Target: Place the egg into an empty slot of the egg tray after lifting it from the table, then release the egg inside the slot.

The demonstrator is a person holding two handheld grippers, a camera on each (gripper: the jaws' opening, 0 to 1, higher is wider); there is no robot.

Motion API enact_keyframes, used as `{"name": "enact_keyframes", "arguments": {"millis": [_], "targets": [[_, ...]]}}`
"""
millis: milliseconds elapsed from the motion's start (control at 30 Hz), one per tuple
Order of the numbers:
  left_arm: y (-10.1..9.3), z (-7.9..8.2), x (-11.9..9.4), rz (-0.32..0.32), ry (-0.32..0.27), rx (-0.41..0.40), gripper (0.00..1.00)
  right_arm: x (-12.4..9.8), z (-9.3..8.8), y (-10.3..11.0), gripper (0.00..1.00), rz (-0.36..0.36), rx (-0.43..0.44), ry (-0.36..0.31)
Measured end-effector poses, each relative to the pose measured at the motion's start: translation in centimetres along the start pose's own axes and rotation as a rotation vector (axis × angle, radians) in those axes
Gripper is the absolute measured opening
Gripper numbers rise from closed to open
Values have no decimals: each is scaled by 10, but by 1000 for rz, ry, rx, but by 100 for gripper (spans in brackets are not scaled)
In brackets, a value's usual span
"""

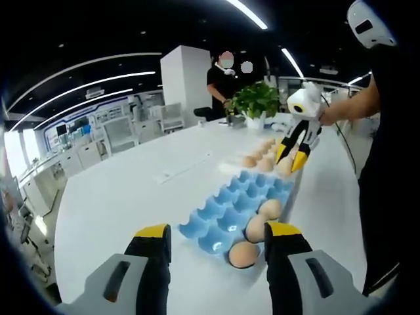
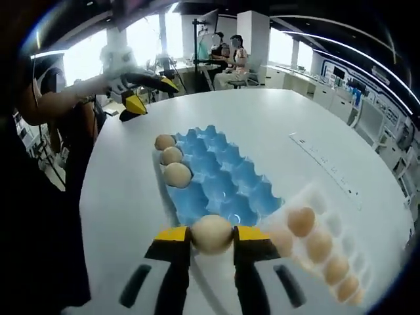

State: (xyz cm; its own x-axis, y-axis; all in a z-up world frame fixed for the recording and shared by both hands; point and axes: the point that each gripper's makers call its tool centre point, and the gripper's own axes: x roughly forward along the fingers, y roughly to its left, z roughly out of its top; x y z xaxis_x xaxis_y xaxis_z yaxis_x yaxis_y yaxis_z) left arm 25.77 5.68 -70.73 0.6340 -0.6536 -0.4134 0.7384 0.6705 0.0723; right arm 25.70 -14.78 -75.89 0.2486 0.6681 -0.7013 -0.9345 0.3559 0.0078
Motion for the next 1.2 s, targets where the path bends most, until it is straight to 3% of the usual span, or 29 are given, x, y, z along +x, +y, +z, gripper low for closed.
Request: {"name": "enact_keyframes", "arguments": {"millis": [600, 1200], "targets": [[-1, -1, -4, 9, 4, -1, 57, 29, 20, 23, 25, 77, -49, -14], [-1, -3, -4, 10, 8, -7, 56, 48, 22, 25, 26, 102, -58, -7]]}}
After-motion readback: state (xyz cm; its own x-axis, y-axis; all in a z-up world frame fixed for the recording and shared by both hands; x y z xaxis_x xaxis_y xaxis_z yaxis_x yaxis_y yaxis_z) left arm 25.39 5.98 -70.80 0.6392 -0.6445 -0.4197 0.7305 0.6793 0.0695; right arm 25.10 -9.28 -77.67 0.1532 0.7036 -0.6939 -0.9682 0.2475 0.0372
